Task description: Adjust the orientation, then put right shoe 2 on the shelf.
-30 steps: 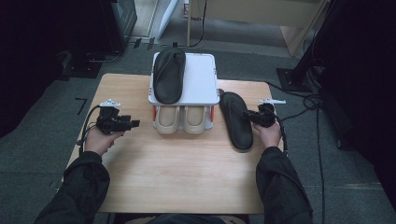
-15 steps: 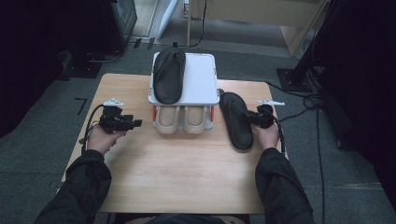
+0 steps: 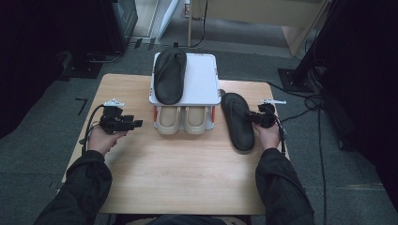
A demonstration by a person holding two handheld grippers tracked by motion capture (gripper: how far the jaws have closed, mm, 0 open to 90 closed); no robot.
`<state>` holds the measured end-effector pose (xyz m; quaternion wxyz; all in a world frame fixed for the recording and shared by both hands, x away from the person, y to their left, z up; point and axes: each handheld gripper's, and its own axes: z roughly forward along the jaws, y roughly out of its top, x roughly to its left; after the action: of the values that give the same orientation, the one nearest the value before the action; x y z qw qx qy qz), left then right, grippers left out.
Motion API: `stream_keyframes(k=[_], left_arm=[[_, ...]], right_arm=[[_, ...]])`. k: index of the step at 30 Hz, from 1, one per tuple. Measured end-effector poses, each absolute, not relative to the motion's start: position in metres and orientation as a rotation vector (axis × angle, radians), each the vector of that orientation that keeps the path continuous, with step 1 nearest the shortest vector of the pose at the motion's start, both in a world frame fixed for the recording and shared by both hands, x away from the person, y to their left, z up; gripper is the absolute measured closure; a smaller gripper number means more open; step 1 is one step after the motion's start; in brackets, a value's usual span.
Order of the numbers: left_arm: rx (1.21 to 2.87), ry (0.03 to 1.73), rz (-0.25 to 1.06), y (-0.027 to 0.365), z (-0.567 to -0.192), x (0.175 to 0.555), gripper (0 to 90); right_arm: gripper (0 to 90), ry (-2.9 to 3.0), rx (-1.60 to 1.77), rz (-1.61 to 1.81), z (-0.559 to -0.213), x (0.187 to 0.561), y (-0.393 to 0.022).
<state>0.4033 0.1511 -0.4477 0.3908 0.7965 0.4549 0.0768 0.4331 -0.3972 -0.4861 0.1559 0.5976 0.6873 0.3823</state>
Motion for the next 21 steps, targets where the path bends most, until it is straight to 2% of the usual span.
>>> stream_keyframes(k=[21], left_arm=[[2.015,1.149,0.204,0.151,-0.446,0.403,45.7]], right_arm=[[71.7,1.908,1.773,1.065,-0.457,0.422,-0.396]])
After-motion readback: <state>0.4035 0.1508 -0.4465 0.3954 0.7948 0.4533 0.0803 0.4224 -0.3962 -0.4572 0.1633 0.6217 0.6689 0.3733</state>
